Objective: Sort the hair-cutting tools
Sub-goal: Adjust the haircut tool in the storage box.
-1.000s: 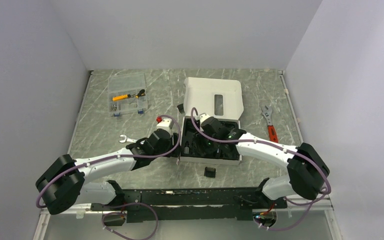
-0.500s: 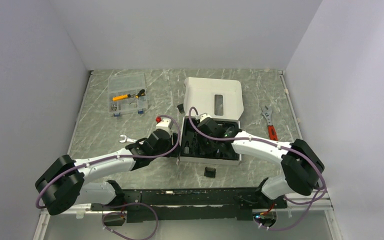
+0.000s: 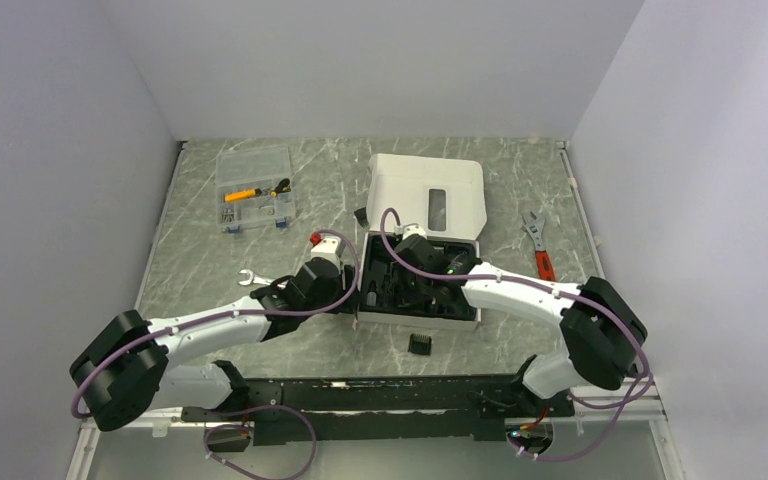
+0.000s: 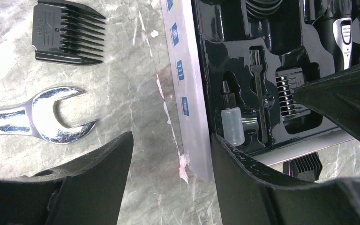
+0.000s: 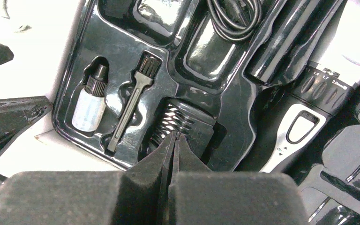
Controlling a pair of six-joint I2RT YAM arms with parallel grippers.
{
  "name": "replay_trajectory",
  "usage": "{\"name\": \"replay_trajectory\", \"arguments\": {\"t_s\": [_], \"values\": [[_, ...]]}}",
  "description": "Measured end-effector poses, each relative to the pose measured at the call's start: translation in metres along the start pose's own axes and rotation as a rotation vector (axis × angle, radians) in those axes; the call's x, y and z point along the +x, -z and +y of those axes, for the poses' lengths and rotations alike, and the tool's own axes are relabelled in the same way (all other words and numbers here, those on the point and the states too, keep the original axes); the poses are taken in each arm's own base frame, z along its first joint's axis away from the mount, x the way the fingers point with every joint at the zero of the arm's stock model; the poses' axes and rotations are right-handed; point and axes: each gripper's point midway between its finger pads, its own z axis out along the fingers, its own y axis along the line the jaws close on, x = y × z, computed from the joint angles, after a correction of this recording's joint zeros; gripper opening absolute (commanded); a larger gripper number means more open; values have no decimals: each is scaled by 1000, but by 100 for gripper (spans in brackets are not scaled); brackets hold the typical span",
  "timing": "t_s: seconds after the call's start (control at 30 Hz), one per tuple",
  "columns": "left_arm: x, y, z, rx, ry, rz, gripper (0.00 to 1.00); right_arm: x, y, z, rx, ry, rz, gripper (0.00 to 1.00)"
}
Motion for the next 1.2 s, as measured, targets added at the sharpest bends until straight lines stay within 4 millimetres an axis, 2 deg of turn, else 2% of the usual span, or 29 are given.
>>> {"name": "replay_trajectory", "arguments": {"t_s": [0.17,0.33,0.37,0.4,0.43,0.47,0.53,0.57,0.77,1.0,1.2], "values": [[0,0,1,1,1,-3,67,-3,1,-2,15,-14,-15,0],[1,2,2,1,1,-7,67,-21,10,-9,44,-19,-100,0],[1,2,2,1,2,-8,67,-24,13,-9,37,-8,-116,7],[1,2,2,0,2,-8,67,-26,17,-9,30,4,-127,23],[1,2,2,1,2,-8,67,-29,20,-8,20,24,-139,44],[1,2,2,1,2,-8,67,-31,23,-7,13,33,-145,54],[1,3,3,1,2,-9,67,-31,27,-7,8,82,-156,68],[1,3,3,2,2,-9,67,-30,29,-7,5,101,-157,72],[2,4,4,2,3,-11,67,-13,36,-10,21,214,-129,75],[2,5,4,1,3,-10,67,10,33,-17,93,360,-48,75],[3,5,4,0,4,-8,67,13,33,-16,130,461,-20,75]]}}
